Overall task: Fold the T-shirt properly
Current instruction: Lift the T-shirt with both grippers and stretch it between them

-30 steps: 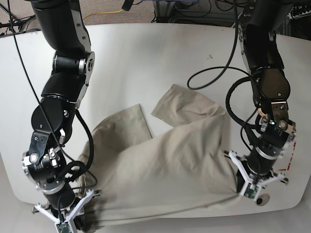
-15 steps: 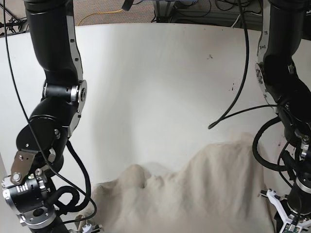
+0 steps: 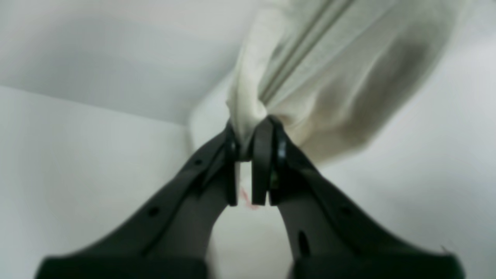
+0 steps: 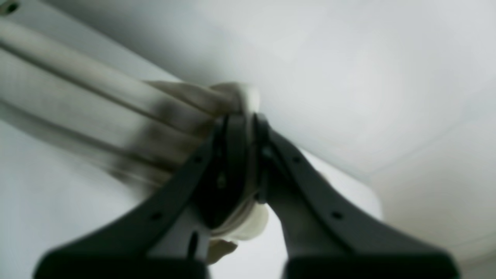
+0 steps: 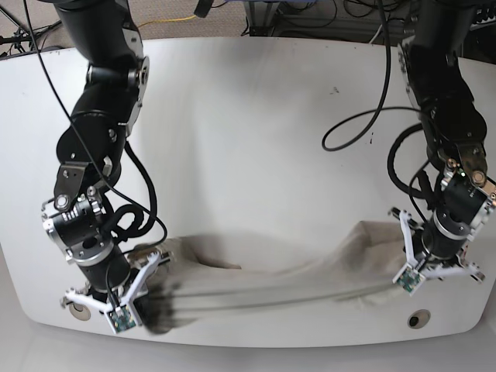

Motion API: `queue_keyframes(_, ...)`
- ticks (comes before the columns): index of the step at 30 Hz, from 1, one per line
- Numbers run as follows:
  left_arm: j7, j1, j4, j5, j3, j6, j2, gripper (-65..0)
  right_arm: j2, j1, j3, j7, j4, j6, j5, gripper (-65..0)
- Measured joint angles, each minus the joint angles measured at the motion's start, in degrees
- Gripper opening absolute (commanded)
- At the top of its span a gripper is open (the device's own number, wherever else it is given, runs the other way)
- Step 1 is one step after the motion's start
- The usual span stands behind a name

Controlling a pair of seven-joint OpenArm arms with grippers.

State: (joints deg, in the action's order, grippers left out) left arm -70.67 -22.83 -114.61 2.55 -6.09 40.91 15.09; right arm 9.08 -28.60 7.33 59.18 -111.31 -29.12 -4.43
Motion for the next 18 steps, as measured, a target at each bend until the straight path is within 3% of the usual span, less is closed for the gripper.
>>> queue_keyframes(5,0.4,9.8,0.0,-0.3,-0.7,-0.3,-0.2,-65.0,-1.9,7.9,2.5,-1.0,0.3,-2.3,0.5,-65.0)
queue_keyframes(11,0.9,21.5,0.1,0.2,-0.9,-0.1,-0.4,-65.0,-3.4,17.2,4.9,-1.4,0.4,-2.8,0.3,-65.0)
queue_keyframes(18,1.2,28.3,0.1,-0.1,-0.9,-0.1,-1.3,-65.0,-4.3,24.3,6.5,-2.6,0.4,-2.9,0.8,-65.0)
